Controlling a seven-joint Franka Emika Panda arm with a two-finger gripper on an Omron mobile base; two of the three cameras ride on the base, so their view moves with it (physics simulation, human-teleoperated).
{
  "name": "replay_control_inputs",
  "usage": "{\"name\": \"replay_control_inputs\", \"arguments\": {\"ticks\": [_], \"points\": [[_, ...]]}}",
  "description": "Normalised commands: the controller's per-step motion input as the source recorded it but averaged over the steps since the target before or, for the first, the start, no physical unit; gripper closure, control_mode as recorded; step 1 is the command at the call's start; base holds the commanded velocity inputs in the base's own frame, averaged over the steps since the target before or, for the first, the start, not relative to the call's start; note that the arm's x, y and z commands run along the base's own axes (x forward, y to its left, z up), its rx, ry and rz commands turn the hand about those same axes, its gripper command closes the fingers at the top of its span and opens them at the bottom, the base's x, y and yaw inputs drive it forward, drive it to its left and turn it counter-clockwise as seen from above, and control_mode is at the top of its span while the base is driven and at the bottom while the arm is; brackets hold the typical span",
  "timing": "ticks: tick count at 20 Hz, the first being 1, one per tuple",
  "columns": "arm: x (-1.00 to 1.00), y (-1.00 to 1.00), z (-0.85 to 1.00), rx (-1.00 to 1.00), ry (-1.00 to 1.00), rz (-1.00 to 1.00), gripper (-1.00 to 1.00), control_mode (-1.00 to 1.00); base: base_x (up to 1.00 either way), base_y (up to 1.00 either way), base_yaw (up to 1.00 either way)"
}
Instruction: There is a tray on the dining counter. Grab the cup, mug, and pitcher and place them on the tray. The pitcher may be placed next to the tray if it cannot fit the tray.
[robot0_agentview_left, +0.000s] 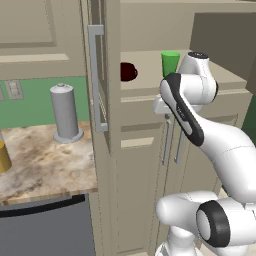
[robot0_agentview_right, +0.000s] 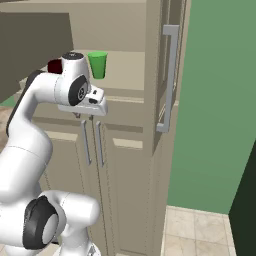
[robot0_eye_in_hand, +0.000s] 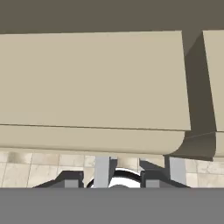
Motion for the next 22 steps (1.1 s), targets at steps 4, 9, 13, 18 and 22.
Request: {"name": "replay_control_inputs", "arguments": {"ticks": [4, 9, 13, 18, 22], "points": [[0.0, 0.0, 0.0, 0.0, 0.0, 0.0, -1.0, -1.0, 0.0, 0.0, 0.0], [0.0, -0.01, 0.07, 0.06, 0.0, -0.03, -1.0, -1.0, 0.0, 0.0, 0.0], [0.0, 0.0, 0.23, 0.08, 0.0, -0.11, -1.0, -1.0, 0.0, 0.0, 0.0], [-0.1, 0.0, 0.39, 0.08, -0.01, -0.15, -1.0, -1.0, 0.0, 0.0, 0.0], [-0.15, -0.06, 0.43, 0.02, 0.0, -0.15, -1.0, -1.0, 0.0, 0.0, 0.0]]}}
